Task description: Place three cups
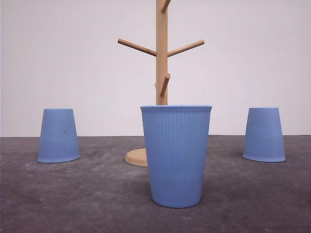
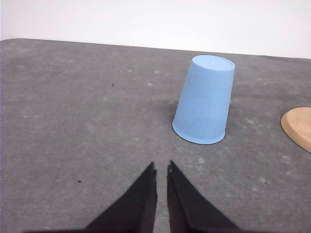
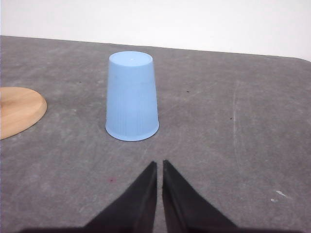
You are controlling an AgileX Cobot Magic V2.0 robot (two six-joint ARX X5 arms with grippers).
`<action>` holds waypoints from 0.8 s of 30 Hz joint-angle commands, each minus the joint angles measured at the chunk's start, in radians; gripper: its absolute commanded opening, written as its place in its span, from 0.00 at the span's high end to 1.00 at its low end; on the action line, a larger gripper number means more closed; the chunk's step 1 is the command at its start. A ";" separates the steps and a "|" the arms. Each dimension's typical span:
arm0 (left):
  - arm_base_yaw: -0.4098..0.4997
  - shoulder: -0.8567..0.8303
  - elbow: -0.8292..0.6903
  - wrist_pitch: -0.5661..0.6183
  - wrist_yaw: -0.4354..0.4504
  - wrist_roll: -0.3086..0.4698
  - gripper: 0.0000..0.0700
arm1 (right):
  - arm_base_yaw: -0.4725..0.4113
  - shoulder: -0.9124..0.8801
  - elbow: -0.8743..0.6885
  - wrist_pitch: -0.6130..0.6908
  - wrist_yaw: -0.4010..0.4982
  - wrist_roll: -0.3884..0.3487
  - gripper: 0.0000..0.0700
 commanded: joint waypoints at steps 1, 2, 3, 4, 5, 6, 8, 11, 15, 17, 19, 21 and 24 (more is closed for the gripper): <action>-0.002 -0.001 -0.013 -0.007 -0.002 0.003 0.98 | -0.002 -0.002 -0.004 0.013 0.001 0.010 0.98; -0.002 -0.001 -0.013 -0.008 -0.002 0.003 0.98 | -0.002 -0.002 -0.004 0.013 0.000 0.010 0.98; -0.002 -0.001 -0.013 -0.008 -0.002 0.003 0.98 | -0.002 -0.002 -0.004 0.013 0.000 0.010 0.98; -0.002 -0.001 -0.013 -0.007 -0.002 0.003 0.98 | -0.002 -0.002 -0.004 0.013 0.000 0.010 0.98; -0.002 -0.001 -0.013 -0.007 -0.002 0.003 0.98 | -0.002 -0.002 -0.004 0.013 0.000 0.010 0.98; -0.002 -0.001 -0.013 -0.008 -0.002 0.003 0.98 | -0.002 -0.002 -0.004 0.013 0.000 0.010 0.98; -0.002 -0.001 -0.013 -0.008 -0.002 0.003 0.98 | -0.002 -0.002 -0.004 0.013 0.000 0.010 0.98; -0.002 -0.001 -0.013 -0.008 -0.002 0.003 0.98 | -0.002 -0.002 -0.004 0.013 0.000 0.010 0.98; -0.002 -0.001 -0.013 -0.008 -0.002 0.003 0.98 | -0.002 -0.002 -0.004 0.013 0.001 0.009 0.98; -0.002 -0.001 -0.013 -0.008 -0.002 0.003 0.98 | -0.002 -0.002 -0.004 0.013 0.001 0.009 0.98; -0.002 -0.001 -0.013 -0.007 -0.002 0.003 0.98 | -0.002 -0.002 -0.004 0.013 0.001 0.007 0.98; -0.002 -0.001 -0.013 -0.008 -0.002 0.003 0.98 | -0.002 -0.002 -0.004 0.018 -0.001 0.010 0.98; -0.002 -0.001 -0.013 -0.007 -0.002 0.003 0.98 | -0.002 -0.002 -0.003 0.028 0.000 0.015 0.98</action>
